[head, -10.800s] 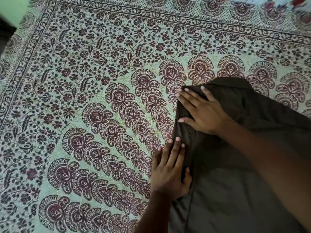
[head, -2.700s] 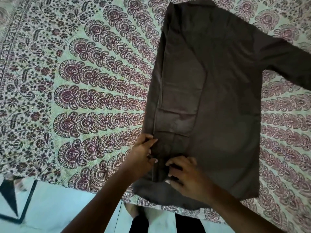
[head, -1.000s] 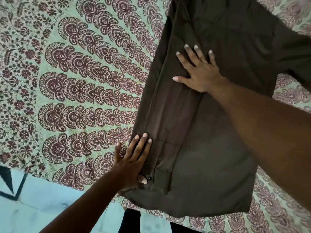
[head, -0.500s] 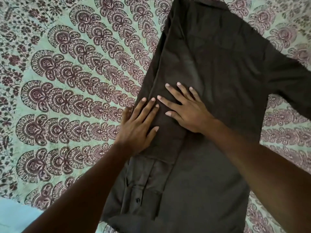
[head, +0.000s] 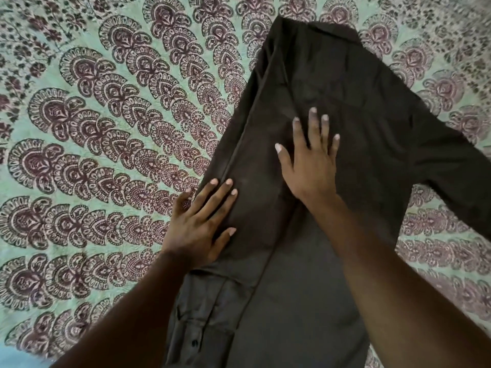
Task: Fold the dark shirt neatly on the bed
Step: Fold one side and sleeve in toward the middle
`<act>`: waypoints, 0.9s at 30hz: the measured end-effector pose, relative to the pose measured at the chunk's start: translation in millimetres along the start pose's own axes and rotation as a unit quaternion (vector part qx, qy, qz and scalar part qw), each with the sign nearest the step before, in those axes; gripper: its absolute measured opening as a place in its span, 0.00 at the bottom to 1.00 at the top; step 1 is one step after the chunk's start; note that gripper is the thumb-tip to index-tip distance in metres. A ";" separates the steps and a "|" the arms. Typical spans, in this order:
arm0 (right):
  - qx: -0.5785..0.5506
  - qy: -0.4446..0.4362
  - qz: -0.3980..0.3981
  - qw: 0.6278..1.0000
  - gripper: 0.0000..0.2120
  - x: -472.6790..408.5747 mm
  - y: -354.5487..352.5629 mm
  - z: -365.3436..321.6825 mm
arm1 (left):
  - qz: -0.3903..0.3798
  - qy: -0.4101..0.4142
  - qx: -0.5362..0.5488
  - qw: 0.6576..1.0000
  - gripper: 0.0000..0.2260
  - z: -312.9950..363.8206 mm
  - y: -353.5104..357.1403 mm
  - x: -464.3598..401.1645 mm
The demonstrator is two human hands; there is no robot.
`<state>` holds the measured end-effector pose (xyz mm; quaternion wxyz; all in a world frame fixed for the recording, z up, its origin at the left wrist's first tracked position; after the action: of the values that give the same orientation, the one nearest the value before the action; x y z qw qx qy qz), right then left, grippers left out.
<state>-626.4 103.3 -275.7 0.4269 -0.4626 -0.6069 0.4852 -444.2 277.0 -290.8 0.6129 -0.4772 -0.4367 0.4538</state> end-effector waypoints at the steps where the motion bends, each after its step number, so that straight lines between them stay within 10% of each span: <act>1: -0.002 -0.044 0.039 0.998 0.31 6.9 -9.9 -18.8 | 0.005 0.004 0.002 1.000 0.33 0.4 0.0 0.6; 7: 0.033 -0.291 -0.073 0.953 0.29 34.2 41.5 -103.4 | 0.026 0.006 0.022 0.999 0.32 -2.7 3.0 -0.9; 23: 0.100 -0.020 -0.099 0.990 0.40 -205.4 19.2 -26.9 | 0.000 0.004 0.040 0.999 0.34 -5.6 5.6 -2.9; 27: 0.048 -0.073 -0.004 0.996 0.40 -180.3 -6.2 -50.4 | -0.005 0.005 0.051 0.999 0.34 -5.9 3.4 -2.1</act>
<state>-541.1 -63.5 -273.8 0.4054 -0.4026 -0.6140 0.5445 -439.3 274.3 -295.4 0.6407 -0.4457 -0.4124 0.4698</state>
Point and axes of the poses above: each hand's wrist, its own x-axis away from the middle knuckle, its own y-axis out of the palm, z = x × y, the point moved 10 cm from there along -x, towards the middle knuckle, and after that the axes turned 1 degree about z, right-handed, at the moved point
